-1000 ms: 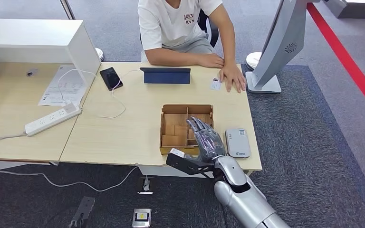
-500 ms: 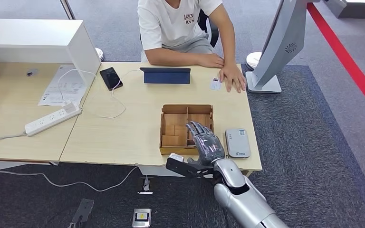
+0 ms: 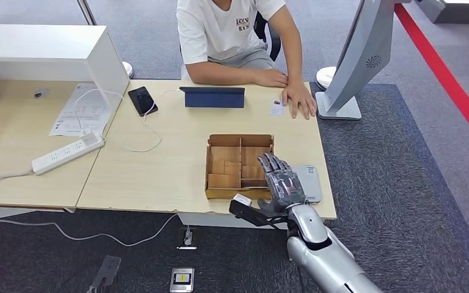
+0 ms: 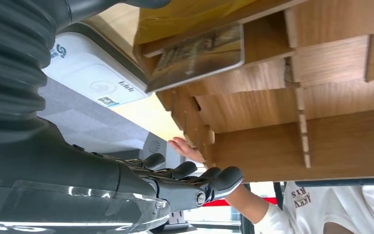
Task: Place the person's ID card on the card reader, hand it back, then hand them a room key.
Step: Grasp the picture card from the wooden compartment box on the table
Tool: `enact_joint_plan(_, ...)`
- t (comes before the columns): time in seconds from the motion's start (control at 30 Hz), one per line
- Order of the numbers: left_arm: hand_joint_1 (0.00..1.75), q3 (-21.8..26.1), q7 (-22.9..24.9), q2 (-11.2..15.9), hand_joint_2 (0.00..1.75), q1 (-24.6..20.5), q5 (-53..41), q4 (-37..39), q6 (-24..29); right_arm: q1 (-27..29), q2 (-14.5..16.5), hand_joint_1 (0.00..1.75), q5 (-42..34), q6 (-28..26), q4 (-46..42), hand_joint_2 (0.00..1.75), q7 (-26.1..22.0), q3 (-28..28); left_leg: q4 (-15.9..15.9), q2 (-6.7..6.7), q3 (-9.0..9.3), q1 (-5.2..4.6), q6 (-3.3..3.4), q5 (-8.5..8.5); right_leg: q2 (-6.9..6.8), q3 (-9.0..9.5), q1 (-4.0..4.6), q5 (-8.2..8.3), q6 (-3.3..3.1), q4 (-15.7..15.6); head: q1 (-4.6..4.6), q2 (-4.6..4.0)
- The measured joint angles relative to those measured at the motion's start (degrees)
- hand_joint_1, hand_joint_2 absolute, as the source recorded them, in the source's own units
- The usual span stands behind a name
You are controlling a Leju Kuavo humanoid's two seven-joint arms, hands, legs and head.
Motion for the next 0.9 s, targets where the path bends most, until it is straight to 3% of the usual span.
enact_joint_plan(0.43, 0.0, 0.0, 0.2, 0.0, 0.0, -0.3, -1.0, 0.0, 0.0, 1.5, -1.8, 0.0, 0.1, -0.2, -0.1, 1.75, 0.6, -0.2, 0.0, 0.01, 0.0, 0.0, 0.0, 0.0, 0.0, 0.01, 0.0, 0.0, 0.0, 0.0, 0.0, 0.0)
enact_joint_plan(0.9, 0.0, 0.0, 0.7, -0.1, 0.0, -1.3, -2.4, 0.0, 0.0, 1.5, -1.3, 0.0, 0.8, 1.4, -1.2, 1.75, -1.0, -0.5, 0.0, 0.0, 0.0, 0.0, 0.0, 0.0, 0.0, 0.02, 0.0, 0.0, 0.0, 0.0, -0.01, 0.0)
